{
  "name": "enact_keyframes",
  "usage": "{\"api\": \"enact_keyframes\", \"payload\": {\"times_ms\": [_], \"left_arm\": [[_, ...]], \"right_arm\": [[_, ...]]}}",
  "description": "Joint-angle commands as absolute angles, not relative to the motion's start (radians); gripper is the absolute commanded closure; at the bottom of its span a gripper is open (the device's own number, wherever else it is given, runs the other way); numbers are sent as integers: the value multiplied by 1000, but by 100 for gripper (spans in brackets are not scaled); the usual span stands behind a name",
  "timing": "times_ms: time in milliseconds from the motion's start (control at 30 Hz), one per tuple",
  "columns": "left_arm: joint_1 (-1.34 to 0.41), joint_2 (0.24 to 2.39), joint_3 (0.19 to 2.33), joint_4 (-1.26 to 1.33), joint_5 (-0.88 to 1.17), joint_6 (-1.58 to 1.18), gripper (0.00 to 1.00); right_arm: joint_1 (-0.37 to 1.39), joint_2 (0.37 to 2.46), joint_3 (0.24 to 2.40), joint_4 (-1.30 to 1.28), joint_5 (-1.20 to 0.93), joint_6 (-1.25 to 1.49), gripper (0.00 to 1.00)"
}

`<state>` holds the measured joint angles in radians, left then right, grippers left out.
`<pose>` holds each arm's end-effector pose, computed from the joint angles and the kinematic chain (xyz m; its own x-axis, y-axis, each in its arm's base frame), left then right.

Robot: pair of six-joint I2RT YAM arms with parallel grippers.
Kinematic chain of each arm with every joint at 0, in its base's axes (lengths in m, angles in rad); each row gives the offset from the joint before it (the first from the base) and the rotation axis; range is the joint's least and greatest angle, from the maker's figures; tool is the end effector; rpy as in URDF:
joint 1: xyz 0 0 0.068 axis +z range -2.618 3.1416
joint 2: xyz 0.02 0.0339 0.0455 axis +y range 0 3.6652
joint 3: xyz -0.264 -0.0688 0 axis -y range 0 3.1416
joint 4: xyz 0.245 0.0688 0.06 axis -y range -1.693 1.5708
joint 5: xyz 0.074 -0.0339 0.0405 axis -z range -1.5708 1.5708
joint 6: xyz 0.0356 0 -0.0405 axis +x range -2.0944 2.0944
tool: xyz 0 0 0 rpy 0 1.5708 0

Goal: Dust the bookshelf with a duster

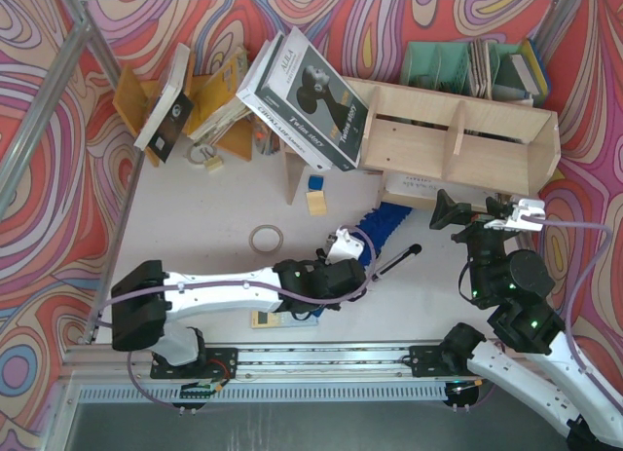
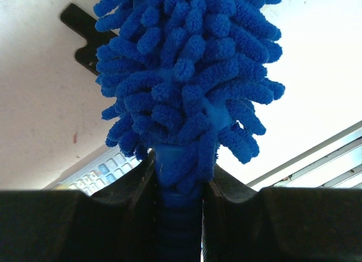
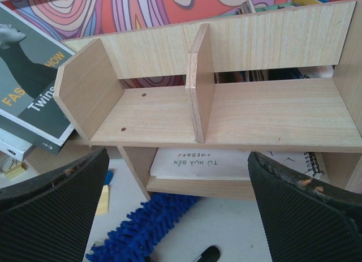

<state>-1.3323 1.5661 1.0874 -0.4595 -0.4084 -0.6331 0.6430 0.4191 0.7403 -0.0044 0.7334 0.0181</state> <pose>0.0910 -0.3143 0.2319 -0.6484 0.3685 -0.6662 0.5615 0.8224 -0.0916 0.0846 0.0336 0.3865 0.2504 0.2044 -0.9463 0.0591 0.9724 0.2257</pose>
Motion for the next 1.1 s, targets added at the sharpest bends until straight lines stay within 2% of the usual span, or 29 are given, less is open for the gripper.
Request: {"api": "enact_keyframes", "payload": {"times_ms": [0,200,467,867,1067], "left_arm": [[-1310,1474,1070,-458,-572,-673,100],[-1301,1482,1039,-480,-566,-724,100],[-1301,1581,1046,-497,-446,-763,100],[-1301,1428,1026,-532,-605,-723,100],[-1298,1427,999,-533,-575,-751,100]], "right_arm": [[644,409,735,17,749,5,1],[644,409,736,17,747,4,1],[645,414,735,20,745,3,1],[644,416,735,21,746,3,1],[644,414,735,20,746,4,1]]}}
